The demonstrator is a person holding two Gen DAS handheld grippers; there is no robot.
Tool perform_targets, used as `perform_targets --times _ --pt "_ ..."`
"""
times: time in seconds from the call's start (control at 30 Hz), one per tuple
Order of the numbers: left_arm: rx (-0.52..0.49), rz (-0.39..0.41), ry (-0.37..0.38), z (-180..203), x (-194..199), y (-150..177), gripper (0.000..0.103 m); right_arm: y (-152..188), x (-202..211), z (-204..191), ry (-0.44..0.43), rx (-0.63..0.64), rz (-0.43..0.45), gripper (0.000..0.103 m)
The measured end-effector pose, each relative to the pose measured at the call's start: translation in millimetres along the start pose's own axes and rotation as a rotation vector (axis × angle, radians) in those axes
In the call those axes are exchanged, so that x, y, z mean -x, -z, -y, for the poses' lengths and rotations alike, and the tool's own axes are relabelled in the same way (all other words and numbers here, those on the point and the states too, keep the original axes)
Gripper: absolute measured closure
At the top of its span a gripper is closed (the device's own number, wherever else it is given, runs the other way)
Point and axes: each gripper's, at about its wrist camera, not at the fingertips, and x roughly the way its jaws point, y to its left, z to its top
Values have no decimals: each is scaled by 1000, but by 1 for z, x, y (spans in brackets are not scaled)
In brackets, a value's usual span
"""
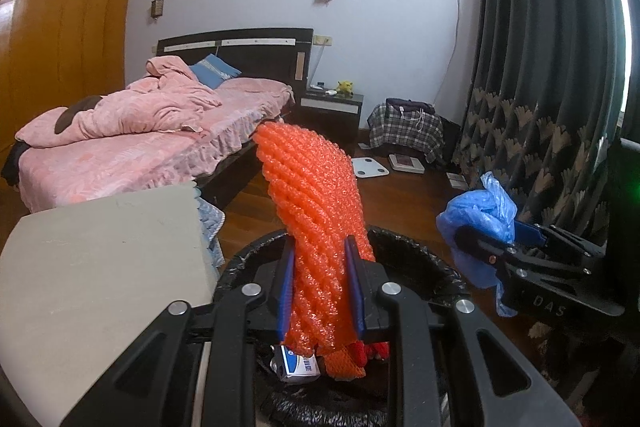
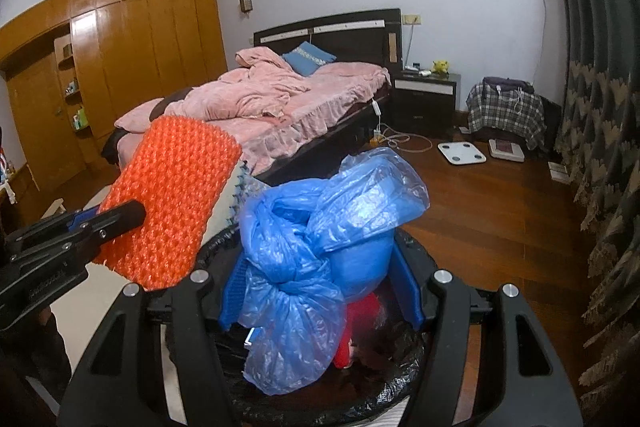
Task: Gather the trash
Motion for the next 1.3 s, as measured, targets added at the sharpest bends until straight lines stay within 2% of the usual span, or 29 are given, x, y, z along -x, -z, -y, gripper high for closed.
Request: perform_targets --times 0.33,0.57,0.6,0.63,0.67,0.7,0.77,0.93,1.0,1.1,1.3 --pt "-13 -84 17 1 -46 17 80 10 -31 16 29 -27 -51 42" --pt "-22 -109 32 3 -66 20 79 15 -51 21 23 -45 -83 42" --pt "-22 -121 45 3 -69 21 77 15 -52 21 25 -44 -86 40" --pt "-21 -133 56 3 -72 21 75 16 -54 21 27 -42 -91 32" --pt "-17 -138 61 3 -73 21 69 17 -58 21 30 -35 -105 28" --pt "-12 -143 66 2 -75 21 62 16 -60 20 36 -33 -112 26" --pt "-1 -149 73 -2 -75 21 58 17 -62 22 44 -33 -117 25" --pt "10 -129 44 -13 -65 18 43 17 -54 22 66 -33 -99 11" --pt "6 -113 22 -17 -58 16 32 15 -50 20 69 -34 -90 7" --pt "3 -88 -9 -24 -43 12 18 11 -43 18 59 -36 -83 6" --pt "13 -60 -68 -37 -12 8 7 1 -25 0 6 -16 -67 6"
